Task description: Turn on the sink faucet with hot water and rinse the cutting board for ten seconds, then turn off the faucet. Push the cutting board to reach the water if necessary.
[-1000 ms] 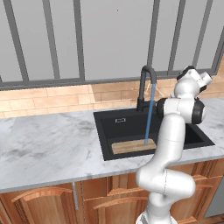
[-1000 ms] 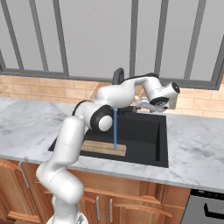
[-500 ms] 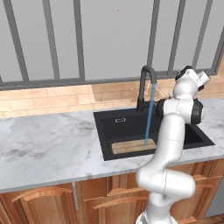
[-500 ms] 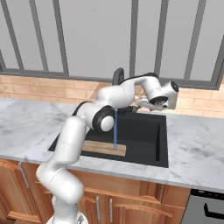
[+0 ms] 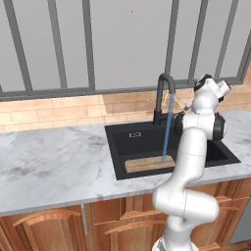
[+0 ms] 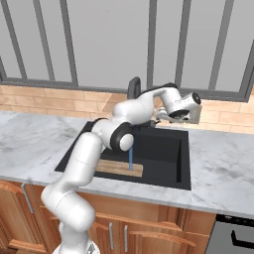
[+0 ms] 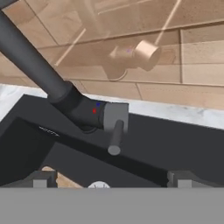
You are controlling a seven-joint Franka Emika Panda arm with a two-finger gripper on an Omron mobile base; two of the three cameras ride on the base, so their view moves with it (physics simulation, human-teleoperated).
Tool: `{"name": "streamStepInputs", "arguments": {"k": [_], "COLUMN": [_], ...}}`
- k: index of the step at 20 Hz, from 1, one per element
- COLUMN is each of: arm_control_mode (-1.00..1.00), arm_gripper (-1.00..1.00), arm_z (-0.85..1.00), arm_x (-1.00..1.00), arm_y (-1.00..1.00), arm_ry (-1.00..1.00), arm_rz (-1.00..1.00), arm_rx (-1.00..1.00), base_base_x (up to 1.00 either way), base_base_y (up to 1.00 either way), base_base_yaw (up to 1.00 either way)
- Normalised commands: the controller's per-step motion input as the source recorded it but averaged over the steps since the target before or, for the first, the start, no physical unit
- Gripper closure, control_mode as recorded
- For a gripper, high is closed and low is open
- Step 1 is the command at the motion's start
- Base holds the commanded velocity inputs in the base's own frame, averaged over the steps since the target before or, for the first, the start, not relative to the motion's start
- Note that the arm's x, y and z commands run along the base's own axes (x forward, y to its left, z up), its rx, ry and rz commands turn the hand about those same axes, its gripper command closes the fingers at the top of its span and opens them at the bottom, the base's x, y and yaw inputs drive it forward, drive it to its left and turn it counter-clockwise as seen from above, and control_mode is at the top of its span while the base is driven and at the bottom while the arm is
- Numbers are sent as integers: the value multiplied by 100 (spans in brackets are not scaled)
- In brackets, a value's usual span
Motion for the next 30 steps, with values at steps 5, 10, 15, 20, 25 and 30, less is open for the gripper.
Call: {"name": "streamStepInputs", "arguments": {"k": [5,10,15,20,25,30], "arm_control_mode": [-100,-100,-100,-100,-100,-100], "arm_gripper": [-100,-100,-100,-100,-100,-100], "arm_z": [-5,-1,-2,-15,-21,-1], "arm_x": [20,10,7,0,1,11], "arm_y": [-16,-20,-13,0,0,0], "arm_ry": [-1,0,0,0,0,0], "arm_rz": [0,0,0,0,0,0], "arm_rx": [3,2,2,0,0,0], "base_base_x": [0,0,0,0,0,0], "base_base_y": [0,0,0,0,0,0], "base_base_yaw": [0,0,0,0,0,0]}}
